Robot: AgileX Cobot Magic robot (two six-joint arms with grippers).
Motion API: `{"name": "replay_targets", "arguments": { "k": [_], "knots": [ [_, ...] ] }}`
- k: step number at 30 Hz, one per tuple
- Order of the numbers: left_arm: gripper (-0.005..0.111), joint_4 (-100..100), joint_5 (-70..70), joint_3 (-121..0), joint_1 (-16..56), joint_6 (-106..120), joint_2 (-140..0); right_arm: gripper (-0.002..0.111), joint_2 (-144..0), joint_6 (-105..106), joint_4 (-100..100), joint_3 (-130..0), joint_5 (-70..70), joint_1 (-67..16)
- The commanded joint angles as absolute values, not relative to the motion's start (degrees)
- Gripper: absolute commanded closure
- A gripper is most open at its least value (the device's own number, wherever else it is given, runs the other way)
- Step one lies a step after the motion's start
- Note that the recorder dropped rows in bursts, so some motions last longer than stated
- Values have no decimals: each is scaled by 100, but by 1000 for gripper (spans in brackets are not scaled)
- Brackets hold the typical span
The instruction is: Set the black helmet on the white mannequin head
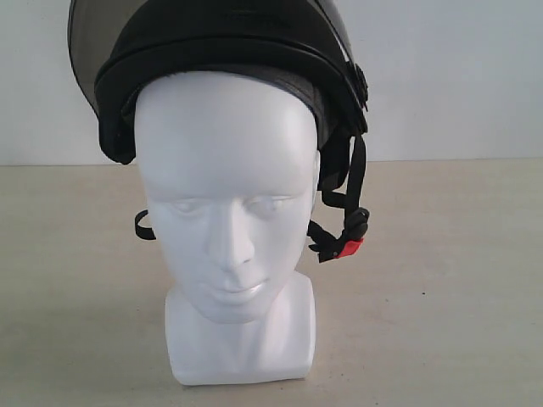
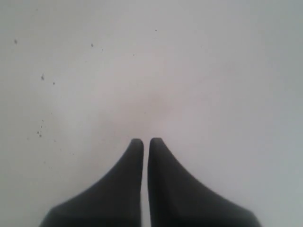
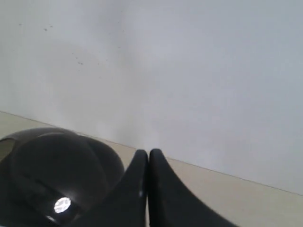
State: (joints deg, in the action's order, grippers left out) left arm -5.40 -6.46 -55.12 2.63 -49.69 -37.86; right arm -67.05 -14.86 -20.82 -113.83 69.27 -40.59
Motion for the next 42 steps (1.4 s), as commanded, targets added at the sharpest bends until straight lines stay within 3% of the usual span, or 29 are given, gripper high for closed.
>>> {"name": "replay_targets", "arguments": {
  "k": [1,9,15,21,34,42],
  "knots": [
    [102,-729,-2132,-7670,247,-3379,-5117,109,-6937,-1284,-2485,-11565,6996,-4056],
    [102,-1932,-4851,-11635,196,-444,-7724,109,-7193,-1349,-2458,-11555,6996,-4056],
    [102,-2907,-6036,-13400,-145,817,-9069,109,-7140,-1759,-2933,-11555,6996,-4056],
    [102,-3454,-6996,-13970,-293,1608,-9988,109,-7422,-2127,-3060,-11555,6996,-4056],
    [102,-5648,-6996,-13970,-1110,4254,-10977,109,-7599,-2204,-1796,-11555,6996,-4056],
    [102,-5593,-6530,-13970,-570,4989,-12075,109,-7599,-2194,-1727,-11555,6996,-4056]
  ]
}}
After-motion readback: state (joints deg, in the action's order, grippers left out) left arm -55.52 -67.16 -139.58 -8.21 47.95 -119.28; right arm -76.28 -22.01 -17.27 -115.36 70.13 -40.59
